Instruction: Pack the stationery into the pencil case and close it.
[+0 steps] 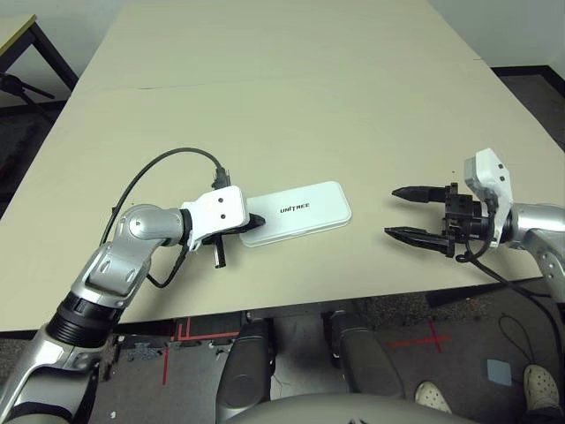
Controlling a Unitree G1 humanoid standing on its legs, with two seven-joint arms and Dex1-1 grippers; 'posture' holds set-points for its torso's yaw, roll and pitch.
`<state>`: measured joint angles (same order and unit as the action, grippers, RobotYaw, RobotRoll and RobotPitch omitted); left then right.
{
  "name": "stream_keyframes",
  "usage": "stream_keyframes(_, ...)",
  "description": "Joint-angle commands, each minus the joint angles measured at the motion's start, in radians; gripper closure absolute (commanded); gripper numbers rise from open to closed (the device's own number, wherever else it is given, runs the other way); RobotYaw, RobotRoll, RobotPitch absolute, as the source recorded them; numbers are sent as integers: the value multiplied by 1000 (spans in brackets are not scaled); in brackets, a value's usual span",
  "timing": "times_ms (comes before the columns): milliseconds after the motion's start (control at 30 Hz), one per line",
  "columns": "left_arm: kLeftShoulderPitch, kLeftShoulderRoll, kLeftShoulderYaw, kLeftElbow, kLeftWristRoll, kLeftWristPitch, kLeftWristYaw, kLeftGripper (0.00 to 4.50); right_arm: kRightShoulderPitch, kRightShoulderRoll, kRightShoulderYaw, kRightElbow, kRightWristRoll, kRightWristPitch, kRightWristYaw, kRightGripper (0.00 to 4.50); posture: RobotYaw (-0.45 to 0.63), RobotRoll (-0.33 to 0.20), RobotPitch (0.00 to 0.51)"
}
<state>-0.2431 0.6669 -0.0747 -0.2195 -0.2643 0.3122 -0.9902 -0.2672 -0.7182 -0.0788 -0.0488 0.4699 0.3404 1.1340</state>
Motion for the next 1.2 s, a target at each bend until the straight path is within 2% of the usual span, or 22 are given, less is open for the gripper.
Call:
stream_keyframes(33, 26, -36, 165, -43, -130, 13, 61, 2799, -23, 39, -34, 51, -2, -19, -64, 0, -68, 0, 179)
stream_keyframes(167, 50, -68, 313, -28, -164, 34, 196, 1257, -64, 94, -72, 122, -7, -41, -155, 0, -55, 0, 179)
stream_keyframes(267, 56, -96, 421, 54, -136, 7, 330, 63, -114, 148, -108, 212, -47, -103, -278, 0, -36, 0, 178)
stream_keyframes(533, -12, -99, 545, 381, -65, -168, 519, 26, -218, 224, -161, 463, -175, -296, -566, 0, -20, 0, 166)
stream_keyframes(800, -105, -90, 560, 631, -58, -307, 558, 26, -279, 244, -219, 644, -234, -446, -794, 0, -37, 0, 157)
stream_keyframes(1200, -154, -116, 540, 720, -67, -377, 590, 26, -300, 219, -248, 750, -242, -510, -871, 0, -68, 0, 166)
